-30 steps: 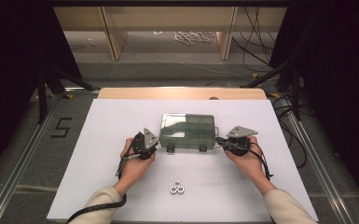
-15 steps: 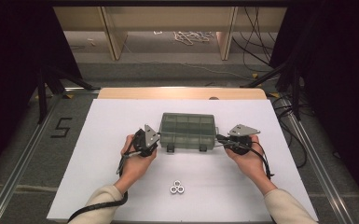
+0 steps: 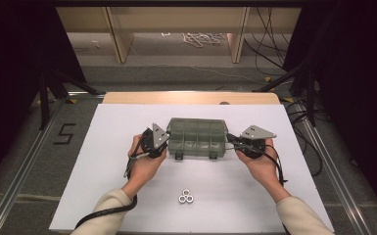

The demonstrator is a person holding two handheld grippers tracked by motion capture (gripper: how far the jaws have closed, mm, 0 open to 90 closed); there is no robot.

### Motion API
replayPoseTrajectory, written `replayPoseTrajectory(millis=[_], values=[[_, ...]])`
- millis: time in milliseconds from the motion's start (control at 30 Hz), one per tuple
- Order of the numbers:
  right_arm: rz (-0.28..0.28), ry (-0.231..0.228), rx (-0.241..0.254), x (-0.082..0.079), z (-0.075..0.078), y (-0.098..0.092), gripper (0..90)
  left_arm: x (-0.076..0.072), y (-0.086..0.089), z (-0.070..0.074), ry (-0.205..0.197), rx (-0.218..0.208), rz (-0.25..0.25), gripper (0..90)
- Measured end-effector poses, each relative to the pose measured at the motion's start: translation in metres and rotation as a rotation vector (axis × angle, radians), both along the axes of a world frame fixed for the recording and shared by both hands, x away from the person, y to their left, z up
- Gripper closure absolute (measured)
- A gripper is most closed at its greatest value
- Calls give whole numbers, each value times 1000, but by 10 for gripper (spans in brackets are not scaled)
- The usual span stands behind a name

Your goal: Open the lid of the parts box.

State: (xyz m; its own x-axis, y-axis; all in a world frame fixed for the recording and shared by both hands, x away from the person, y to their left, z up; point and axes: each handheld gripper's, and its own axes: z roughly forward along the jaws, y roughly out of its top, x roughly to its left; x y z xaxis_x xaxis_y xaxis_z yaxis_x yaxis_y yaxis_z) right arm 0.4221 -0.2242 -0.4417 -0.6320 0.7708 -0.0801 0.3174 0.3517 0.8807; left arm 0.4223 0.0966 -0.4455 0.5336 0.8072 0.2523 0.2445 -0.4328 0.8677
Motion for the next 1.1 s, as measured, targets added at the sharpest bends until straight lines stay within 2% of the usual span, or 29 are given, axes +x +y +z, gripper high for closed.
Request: replayPoseTrajectory(millis=[33, 100, 267, 333, 367, 400, 433, 467, 500, 533, 567, 600, 667, 733, 767, 933, 967, 1033, 1100], values=[[-8, -20, -3, 1, 0, 1, 827, 1, 0, 1, 0, -2, -2, 899], [-23, -23, -15, 1, 1, 2, 758, 2, -1, 2, -5, -7, 0, 900], [-59, -61, -37, 3, 1, 5, 711, 2, -3, 3, -8, -12, 6, 899], [-72, -69, -30, 4, 2, 6, 710, 3, -2, 2, -7, -19, -2, 880], [-75, -81, -30, 5, 2, 6, 708, 4, -2, 0, 6, -27, -3, 854], [-84, -88, -30, 6, 3, 7, 704, 4, -2, -1, 22, -27, -2, 786], [-84, -88, -30, 6, 3, 7, 704, 4, -2, -2, 32, -29, -3, 786], [-89, -81, -30, 6, 4, 7, 697, 4, -2, -4, 36, -23, 5, 706], [-89, -81, -30, 6, 4, 7, 697, 5, -2, -4, 34, -18, 18, 706], [-88, -85, -30, 6, 4, 6, 690, 5, -2, -5, 28, -16, 27, 629], [-88, -83, -28, 6, 4, 6, 686, 6, -2, -5, 26, -17, 34, 593], [-88, -83, -28, 6, 4, 6, 686, 6, -1, -4, 9, -4, 45, 593], [-93, -85, -23, 7, 4, 6, 671, 7, 0, -3, -11, -14, 56, 499], [-101, -84, -20, 7, 4, 6, 662, 8, 0, -1, -30, -30, 52, 473], [-107, -88, -12, 7, 4, 7, 623, 9, 0, -1, -42, -34, 48, 434], [-114, -86, -10, 9, 4, 7, 547, 12, -3, 0, -55, -33, 52, 391], [-114, -66, -4, 8, 4, 7, 530, 13, -4, 0, -57, -34, 53, 395], [-120, -89, -11, 10, 3, 8, 506, 15, -6, -1, -54, -45, 47, 425], [-115, -93, -16, 11, 3, 8, 510, 16, -7, -1, -55, -49, 44, 467]])
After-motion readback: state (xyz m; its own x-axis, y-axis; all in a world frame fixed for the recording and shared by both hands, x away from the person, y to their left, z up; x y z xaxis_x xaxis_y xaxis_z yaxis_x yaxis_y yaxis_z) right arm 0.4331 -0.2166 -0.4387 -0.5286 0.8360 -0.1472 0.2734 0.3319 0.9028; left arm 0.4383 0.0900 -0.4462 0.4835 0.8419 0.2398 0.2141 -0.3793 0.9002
